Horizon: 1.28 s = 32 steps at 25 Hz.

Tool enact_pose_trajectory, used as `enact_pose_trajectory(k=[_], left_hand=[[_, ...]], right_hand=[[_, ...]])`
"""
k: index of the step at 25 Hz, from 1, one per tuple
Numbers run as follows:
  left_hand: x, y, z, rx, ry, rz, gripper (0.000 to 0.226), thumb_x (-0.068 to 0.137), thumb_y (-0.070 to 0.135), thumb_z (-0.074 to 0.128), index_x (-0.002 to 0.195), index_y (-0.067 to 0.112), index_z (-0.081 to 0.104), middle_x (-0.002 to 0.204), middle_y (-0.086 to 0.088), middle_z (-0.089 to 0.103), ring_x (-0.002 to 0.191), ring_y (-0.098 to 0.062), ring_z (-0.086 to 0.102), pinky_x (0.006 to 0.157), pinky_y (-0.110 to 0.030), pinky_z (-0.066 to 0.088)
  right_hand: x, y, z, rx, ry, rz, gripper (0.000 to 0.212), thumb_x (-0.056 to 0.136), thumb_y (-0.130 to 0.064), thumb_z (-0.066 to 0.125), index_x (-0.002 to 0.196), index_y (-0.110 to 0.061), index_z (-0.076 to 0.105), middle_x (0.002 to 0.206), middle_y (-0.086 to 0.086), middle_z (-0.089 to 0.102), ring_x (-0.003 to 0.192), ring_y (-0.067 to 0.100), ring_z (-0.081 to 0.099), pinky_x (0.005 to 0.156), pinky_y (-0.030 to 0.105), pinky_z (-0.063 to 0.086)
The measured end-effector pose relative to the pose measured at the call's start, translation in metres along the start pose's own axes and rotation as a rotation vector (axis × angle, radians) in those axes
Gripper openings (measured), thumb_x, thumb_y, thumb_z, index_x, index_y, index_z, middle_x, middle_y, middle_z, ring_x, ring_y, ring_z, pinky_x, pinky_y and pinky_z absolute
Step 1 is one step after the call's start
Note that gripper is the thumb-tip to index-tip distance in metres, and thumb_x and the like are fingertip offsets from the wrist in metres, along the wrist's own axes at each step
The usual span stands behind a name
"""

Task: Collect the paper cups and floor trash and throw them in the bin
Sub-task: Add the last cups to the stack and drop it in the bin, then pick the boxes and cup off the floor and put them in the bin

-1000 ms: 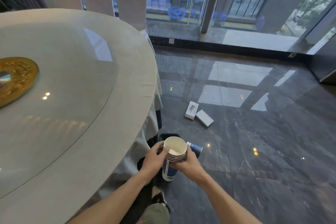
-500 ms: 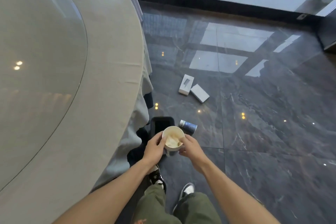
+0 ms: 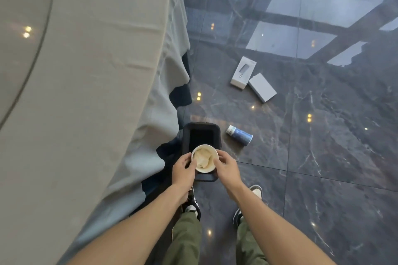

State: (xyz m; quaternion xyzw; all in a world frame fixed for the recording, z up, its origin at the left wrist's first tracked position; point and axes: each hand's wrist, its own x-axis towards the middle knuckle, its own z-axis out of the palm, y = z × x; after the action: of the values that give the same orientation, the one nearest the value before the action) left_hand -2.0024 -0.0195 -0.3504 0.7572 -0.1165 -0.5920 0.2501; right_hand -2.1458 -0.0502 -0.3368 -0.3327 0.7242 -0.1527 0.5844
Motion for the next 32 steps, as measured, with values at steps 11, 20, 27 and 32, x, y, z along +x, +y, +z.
enact_pose_trajectory(k=[11,20,27,32], left_hand=[[0.093,-0.044,0.026,-0.090,-0.080,-0.253,0.039,0.108,0.023,0.054,0.146,0.016,0.058,0.137,-0.004,0.067,0.115,-0.024,0.072,0.084,-0.031,0.059],[0.075,0.006,0.044,0.119,-0.020,-0.054,0.043,0.110,0.024,0.047,0.153,0.025,0.051,0.157,0.001,0.052,0.136,-0.023,0.059,0.117,-0.046,0.046],[-0.012,0.100,0.094,0.776,-0.112,0.247,0.072,0.101,0.031,0.064,0.164,0.023,0.031,0.170,0.003,0.032,0.155,-0.020,0.034,0.126,-0.040,0.031],[-0.095,0.171,0.147,0.976,-0.081,0.414,0.095,0.090,0.045,0.076,0.166,0.025,0.022,0.175,-0.001,0.019,0.160,-0.023,0.022,0.125,-0.045,0.027]], right_hand=[[0.099,0.044,0.041,0.249,-0.089,0.447,0.026,0.100,0.005,0.043,0.107,-0.006,0.066,0.096,0.012,0.072,0.084,0.021,0.071,0.076,0.035,0.064],[0.091,0.010,-0.012,0.224,-0.023,0.314,0.031,0.102,-0.003,0.046,0.125,-0.011,0.064,0.106,0.006,0.071,0.094,0.021,0.070,0.082,0.033,0.059],[0.050,-0.069,-0.150,-0.282,-0.066,0.025,0.042,0.097,-0.030,0.057,0.136,-0.017,0.065,0.133,0.001,0.068,0.123,0.019,0.061,0.105,0.032,0.046],[0.014,-0.133,-0.261,-0.528,-0.071,-0.096,0.068,0.084,-0.050,0.054,0.146,-0.024,0.053,0.152,0.007,0.050,0.140,0.028,0.046,0.115,0.046,0.039]])
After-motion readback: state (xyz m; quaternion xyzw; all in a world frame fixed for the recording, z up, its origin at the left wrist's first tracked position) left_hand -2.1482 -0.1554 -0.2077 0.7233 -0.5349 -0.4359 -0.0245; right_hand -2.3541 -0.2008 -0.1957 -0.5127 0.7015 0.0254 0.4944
